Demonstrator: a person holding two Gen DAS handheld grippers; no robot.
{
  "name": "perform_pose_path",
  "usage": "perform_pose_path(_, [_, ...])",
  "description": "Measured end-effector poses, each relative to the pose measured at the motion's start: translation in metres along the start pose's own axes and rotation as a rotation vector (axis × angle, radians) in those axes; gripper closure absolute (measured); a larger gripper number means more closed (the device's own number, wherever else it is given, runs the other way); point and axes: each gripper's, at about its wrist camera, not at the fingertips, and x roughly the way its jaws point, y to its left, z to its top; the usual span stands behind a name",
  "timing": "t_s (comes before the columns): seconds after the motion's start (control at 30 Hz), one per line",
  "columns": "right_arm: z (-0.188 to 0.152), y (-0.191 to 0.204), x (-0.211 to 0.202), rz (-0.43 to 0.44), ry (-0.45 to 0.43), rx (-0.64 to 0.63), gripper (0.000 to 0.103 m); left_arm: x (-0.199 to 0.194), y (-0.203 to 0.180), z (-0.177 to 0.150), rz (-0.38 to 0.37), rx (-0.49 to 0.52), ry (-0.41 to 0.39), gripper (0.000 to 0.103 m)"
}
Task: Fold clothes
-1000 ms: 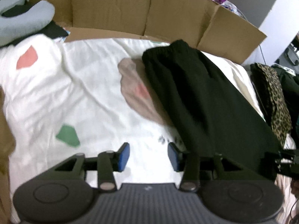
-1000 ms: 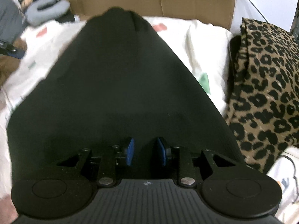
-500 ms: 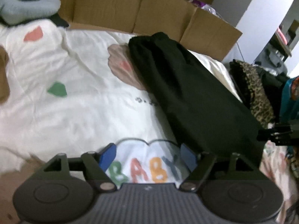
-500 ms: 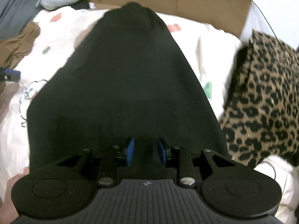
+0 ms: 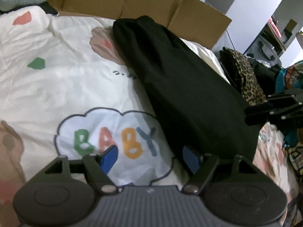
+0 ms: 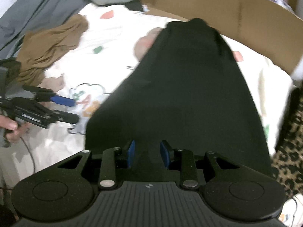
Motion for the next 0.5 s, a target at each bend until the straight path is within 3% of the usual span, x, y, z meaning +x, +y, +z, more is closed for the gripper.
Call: perform_pose_path(0.5, [-0.009, 0.044, 0.033, 0.125, 0.060, -0.044, 0.056, 0.022, -0.023, 0.001, -0.061, 0.002, -0.003, 0.025])
